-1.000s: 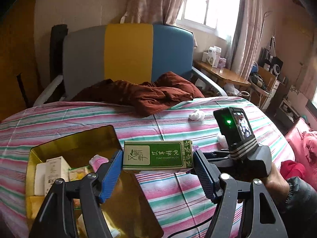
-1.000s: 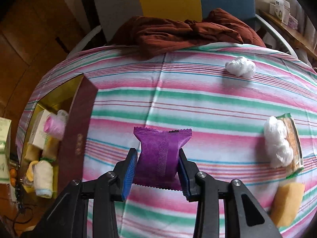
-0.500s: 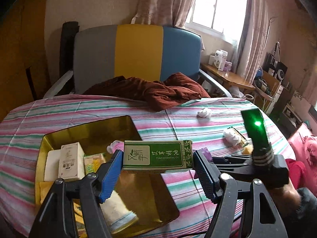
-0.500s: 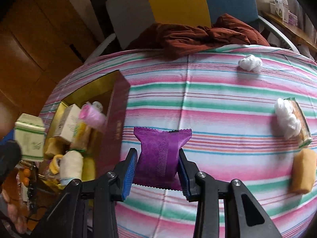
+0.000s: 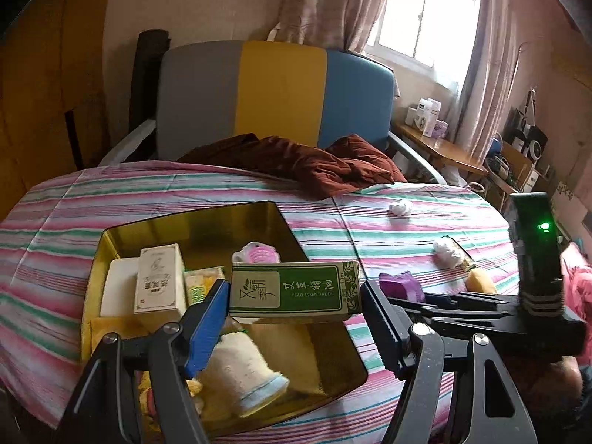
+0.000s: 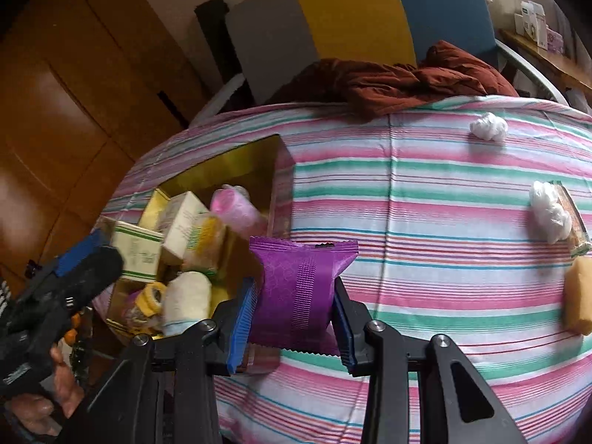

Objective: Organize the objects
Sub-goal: 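Carry the green box and purple packet over the gold tray, then lower the green box and purple packet into the tray and open both tools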

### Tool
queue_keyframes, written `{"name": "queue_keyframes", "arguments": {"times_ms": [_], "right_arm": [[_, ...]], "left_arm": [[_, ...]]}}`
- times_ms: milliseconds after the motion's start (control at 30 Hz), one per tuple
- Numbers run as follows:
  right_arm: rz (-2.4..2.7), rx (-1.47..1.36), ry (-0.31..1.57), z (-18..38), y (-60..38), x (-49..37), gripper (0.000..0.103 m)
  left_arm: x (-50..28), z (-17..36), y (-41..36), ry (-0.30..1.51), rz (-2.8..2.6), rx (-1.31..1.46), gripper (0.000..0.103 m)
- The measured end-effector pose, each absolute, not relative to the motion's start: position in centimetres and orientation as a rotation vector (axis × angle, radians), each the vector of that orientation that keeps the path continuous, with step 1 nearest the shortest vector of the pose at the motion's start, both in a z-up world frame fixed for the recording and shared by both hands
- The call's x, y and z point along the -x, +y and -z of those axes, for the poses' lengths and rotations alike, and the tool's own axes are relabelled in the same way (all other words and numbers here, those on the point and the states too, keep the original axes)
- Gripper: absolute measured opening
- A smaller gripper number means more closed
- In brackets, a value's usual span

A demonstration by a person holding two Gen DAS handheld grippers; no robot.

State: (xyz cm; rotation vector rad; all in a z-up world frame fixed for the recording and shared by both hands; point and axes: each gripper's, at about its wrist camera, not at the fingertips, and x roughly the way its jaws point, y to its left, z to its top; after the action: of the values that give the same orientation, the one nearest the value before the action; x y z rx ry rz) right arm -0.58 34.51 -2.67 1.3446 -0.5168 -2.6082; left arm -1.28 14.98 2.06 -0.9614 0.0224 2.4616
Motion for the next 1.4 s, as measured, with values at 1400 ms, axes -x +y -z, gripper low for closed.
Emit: {"name": "queue_keyframes", "arguments": {"times_ms": [1400], "right_arm": [[2.529, -1.359, -0.290, 3.1, 25.4, 4.0, 0.041]], "left_arm": [[4.3, 2.7, 6.1, -0.071, -2.594, 1.158, 0.073]]}}
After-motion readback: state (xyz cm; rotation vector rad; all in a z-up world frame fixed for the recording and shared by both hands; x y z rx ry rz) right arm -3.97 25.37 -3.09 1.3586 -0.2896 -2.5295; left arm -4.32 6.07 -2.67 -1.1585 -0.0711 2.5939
